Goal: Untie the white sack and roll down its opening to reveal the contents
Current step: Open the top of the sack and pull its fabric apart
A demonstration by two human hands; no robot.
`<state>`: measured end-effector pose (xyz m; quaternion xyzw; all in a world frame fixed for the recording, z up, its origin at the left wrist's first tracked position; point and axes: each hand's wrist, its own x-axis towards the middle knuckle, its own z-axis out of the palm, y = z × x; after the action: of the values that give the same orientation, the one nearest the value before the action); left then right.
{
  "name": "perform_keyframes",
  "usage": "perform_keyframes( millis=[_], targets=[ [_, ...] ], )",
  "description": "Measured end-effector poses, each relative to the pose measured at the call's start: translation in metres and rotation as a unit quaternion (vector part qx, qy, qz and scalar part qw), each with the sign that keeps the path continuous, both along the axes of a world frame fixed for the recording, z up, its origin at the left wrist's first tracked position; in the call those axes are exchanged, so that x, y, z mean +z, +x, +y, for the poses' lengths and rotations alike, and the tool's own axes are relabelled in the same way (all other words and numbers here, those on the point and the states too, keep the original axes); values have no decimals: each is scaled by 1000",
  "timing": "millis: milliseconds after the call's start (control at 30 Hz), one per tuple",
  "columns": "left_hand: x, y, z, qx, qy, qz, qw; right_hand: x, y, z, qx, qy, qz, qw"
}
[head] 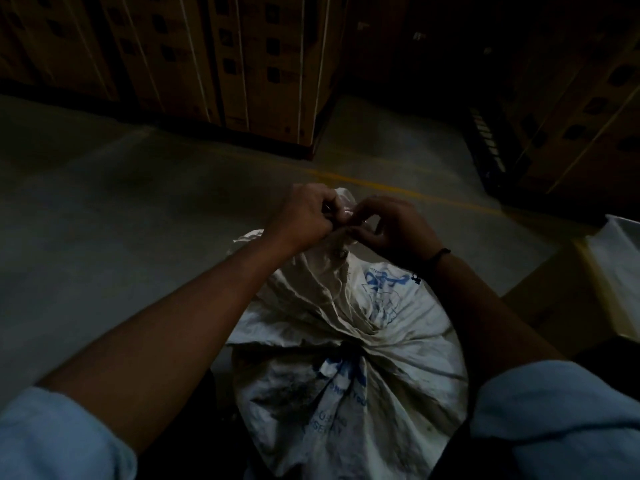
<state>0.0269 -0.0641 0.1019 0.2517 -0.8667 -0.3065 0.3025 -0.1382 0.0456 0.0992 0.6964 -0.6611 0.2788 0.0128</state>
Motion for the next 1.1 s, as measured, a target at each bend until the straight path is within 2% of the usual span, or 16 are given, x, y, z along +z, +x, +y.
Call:
perform_keyframes(
  millis=[100,300,500,633,733,833,933,1100],
  targets=[
    [1,-1,3,-27,15,-6,1000,-1,1,1,-18,7,10,1000],
    [3,-4,6,-53,104,-65,991,-6,2,6,-18,-67,131,989],
    [1,-4,3,-48,2,-118,992,-6,3,13,-11,-119,164,979],
    [1,-6,4,-71,3,-134,988,-11,4,12,-9,-106,197,975],
    [2,-8,8,-73,-28,-132,988,-13,1,14,-4,-38,160,986],
    [-3,-10,12,-53,-89,-136,985,-7,-4,21,22,47,63,997],
    [-10,-12,14,-39,-124,-111,985,0,-8,25,8,87,-22,996],
    [-16,-20,18,-48,-61,-49,996,9,-11,29,-10,88,-40,995]
  ],
)
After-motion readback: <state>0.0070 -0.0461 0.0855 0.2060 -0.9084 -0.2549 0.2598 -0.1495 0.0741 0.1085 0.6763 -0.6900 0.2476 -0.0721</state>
